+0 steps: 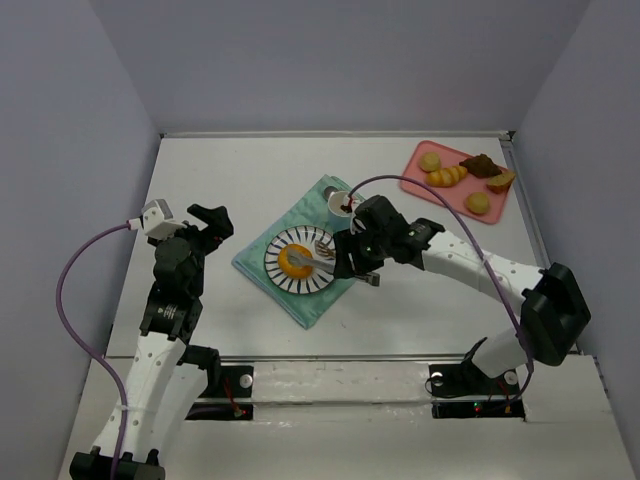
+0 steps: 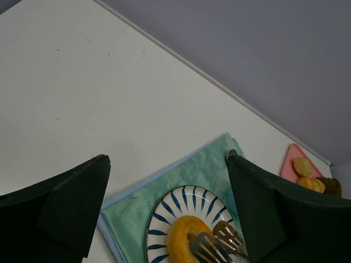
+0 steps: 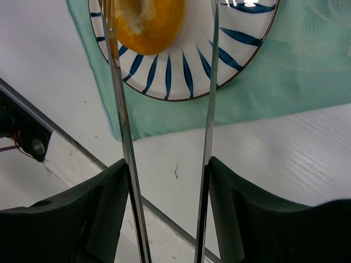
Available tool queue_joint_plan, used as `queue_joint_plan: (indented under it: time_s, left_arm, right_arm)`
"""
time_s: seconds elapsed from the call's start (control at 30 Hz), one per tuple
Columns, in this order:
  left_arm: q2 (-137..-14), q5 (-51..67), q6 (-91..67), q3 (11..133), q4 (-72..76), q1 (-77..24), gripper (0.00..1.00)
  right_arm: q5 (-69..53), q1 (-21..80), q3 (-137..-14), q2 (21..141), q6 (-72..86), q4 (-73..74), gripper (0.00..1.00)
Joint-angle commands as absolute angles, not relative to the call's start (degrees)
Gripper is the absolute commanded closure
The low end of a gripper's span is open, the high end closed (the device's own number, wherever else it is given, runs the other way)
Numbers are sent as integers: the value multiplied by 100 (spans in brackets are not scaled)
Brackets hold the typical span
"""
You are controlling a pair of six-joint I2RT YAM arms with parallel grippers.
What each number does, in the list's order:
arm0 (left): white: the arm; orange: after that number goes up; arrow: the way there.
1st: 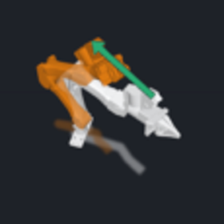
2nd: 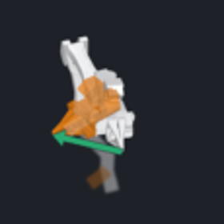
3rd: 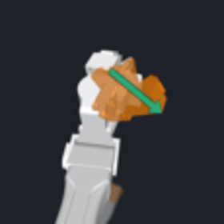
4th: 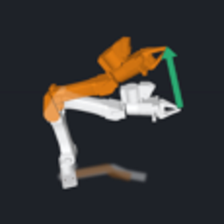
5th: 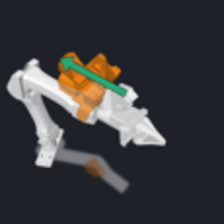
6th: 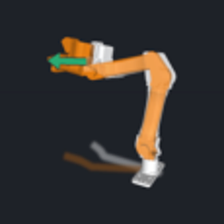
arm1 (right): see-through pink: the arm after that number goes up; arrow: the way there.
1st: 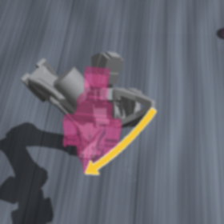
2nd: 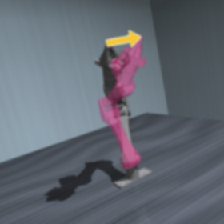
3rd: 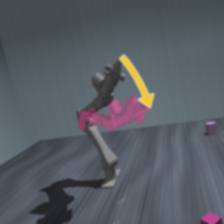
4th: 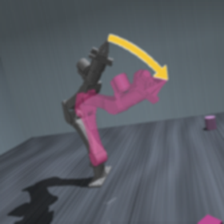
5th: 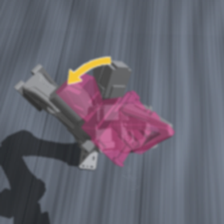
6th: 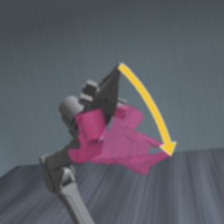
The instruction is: Place the bread
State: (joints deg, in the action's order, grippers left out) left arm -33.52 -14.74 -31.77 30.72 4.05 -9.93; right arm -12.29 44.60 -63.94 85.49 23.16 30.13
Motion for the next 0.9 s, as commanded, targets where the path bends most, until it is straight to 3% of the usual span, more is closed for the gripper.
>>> queue_joint_plan:
  time_s: [0.0, 0.33, 0.57, 0.67, 0.87]
  left_arm:
    - [-3261, -1433, -3129, 3059, 642, -975, 1]
    - [-3226, -1415, -3138, 3059, 633, -975, 1]
    - [-3182, -1450, -3164, 3032, 650, -975, 1]
    - [-3199, -1468, -3164, 3041, 642, -976, 1]
    - [-3225, -1485, -3164, 3023, 659, -976, 1]
  right_arm:
    - [-1020, 4456, -6759, 8051, 2294, 3050, 38]
    - [24, 4456, -6864, 6830, 2443, 3743, 44]
    - [3798, 4456, -6820, 6231, 3777, 4962, 44]
    - [4533, 4369, -6505, 6328, 4621, 5325, 40]
    - [3596, 3078, -5363, 6592, 4958, 4414, 43]
